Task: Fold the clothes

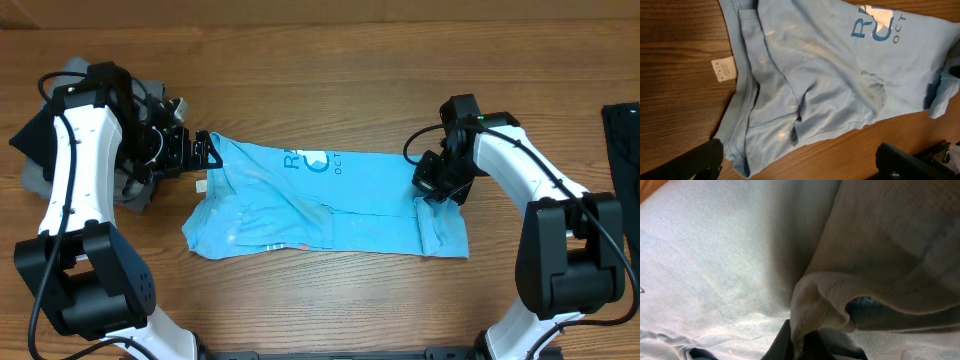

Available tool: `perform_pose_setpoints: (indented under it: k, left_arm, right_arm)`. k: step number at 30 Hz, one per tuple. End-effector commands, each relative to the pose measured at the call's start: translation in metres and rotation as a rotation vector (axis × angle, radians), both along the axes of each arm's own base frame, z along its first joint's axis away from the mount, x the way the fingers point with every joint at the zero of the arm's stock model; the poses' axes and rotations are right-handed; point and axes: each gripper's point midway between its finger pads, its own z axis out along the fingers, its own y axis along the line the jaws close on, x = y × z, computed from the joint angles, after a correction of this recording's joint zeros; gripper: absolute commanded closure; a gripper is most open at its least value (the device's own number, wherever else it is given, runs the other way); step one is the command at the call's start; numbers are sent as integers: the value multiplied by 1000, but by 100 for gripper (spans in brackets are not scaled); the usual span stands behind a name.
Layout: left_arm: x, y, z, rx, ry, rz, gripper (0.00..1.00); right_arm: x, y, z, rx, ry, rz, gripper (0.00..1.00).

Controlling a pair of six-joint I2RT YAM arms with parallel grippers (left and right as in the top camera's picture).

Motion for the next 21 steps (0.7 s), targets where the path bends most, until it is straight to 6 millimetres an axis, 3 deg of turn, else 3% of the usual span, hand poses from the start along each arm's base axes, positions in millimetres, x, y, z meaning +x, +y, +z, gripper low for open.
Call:
perform_pose_setpoints:
  k: [1, 9, 11, 13, 15, 19, 21]
  left_arm:
    - [3, 1, 7, -1, -22, 11, 0]
    - [3, 1, 7, -1, -22, 11, 0]
    - [3, 1, 7, -1, -21, 11, 0]
    - [3, 1, 7, -1, -22, 11, 0]
    - [3, 1, 7, -1, -22, 11, 0]
    - [3, 1, 7, -1, -22, 11, 0]
    - [3, 1, 7, -1, -22, 11, 0]
  right_arm:
    - [8, 6, 15, 37, -40, -15, 96]
    - [8, 12, 16, 72, -30, -35, 96]
    - [8, 11, 16, 63, -34, -31, 78]
    - [11, 9, 19, 63, -58, 8, 71]
    - [16, 4, 30, 49, -109, 73, 63]
    - [26, -19, 65, -81, -212, 121, 59]
    - [31, -27, 80, -113, -265, 106, 52]
